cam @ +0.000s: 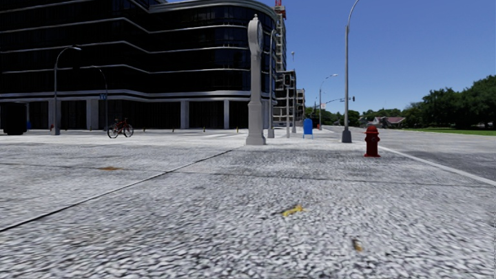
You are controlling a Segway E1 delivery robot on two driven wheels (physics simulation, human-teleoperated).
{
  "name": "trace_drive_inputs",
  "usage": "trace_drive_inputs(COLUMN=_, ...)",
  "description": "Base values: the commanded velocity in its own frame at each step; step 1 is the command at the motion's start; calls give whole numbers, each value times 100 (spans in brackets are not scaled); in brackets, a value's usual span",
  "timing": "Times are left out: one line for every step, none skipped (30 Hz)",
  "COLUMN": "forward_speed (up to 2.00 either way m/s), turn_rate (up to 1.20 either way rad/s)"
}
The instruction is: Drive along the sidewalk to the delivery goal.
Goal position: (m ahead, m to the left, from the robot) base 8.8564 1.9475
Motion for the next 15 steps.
trace_drive_inputs(forward_speed=200, turn_rate=14)
trace_drive_inputs(forward_speed=200, turn_rate=14)
trace_drive_inputs(forward_speed=200, turn_rate=14)
trace_drive_inputs(forward_speed=200, turn_rate=14)
trace_drive_inputs(forward_speed=200, turn_rate=23)
trace_drive_inputs(forward_speed=200, turn_rate=44)
trace_drive_inputs(forward_speed=200, turn_rate=70)
trace_drive_inputs(forward_speed=200, turn_rate=89)
trace_drive_inputs(forward_speed=200, turn_rate=89)
trace_drive_inputs(forward_speed=200, turn_rate=101)
trace_drive_inputs(forward_speed=200, turn_rate=105)
trace_drive_inputs(forward_speed=200, turn_rate=107)
trace_drive_inputs(forward_speed=200, turn_rate=107)
trace_drive_inputs(forward_speed=200, turn_rate=107)
trace_drive_inputs(forward_speed=200, turn_rate=107)
